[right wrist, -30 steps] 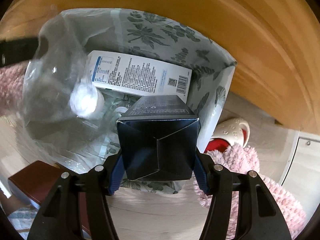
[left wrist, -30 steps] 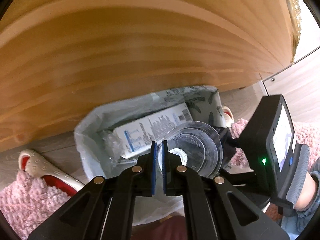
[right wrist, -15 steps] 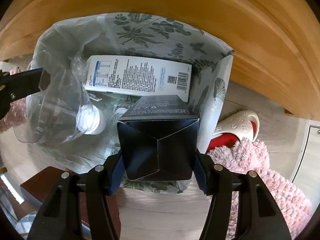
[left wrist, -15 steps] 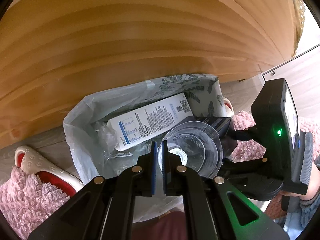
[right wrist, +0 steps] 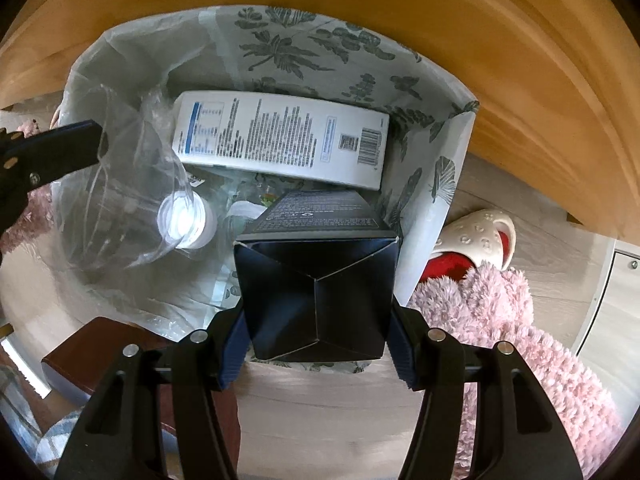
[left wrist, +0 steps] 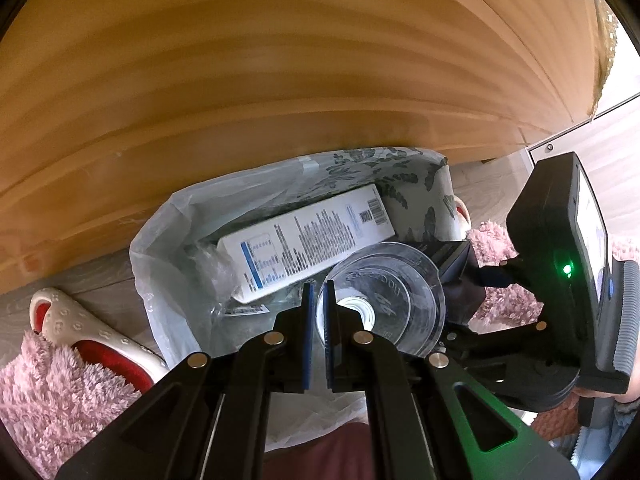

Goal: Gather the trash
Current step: 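Lower the carton and clear container into the butterfly-print bag with both tools, then open the left tool to drop the clear container while the right tool holds the carton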

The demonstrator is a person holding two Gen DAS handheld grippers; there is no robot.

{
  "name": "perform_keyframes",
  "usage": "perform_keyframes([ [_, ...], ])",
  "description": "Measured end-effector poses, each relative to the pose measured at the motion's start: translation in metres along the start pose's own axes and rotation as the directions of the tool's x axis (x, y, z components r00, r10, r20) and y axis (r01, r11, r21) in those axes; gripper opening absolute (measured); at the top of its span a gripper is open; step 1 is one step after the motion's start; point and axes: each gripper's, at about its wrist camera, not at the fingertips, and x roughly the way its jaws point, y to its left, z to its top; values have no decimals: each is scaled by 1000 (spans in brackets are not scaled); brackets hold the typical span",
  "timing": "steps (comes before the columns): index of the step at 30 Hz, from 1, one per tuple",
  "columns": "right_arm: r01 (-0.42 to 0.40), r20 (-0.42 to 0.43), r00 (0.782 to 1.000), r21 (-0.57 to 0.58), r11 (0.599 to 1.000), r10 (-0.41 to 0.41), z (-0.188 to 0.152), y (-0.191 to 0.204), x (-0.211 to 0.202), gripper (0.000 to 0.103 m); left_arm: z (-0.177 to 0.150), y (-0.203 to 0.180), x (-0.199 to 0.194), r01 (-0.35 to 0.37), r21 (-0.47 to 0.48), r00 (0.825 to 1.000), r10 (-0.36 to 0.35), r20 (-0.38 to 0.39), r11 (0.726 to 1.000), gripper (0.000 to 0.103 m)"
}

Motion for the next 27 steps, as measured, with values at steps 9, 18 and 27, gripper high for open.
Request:
perform_keyframes([
  [9,-11,-13,1000,35,999,12,7,-1,14,58,-3,-5,7,10,25,1000,-10,-19,1000,2],
  [18,-67,-14,998,52,996,68,6,-19,22,58,-6,-16,36,28,59,998,-25,-52,998,2],
  [27,-91,-25,995,30,995,92,6,-26,30,58,-11,-28,63,-33,159,995,48,-90,987,2],
])
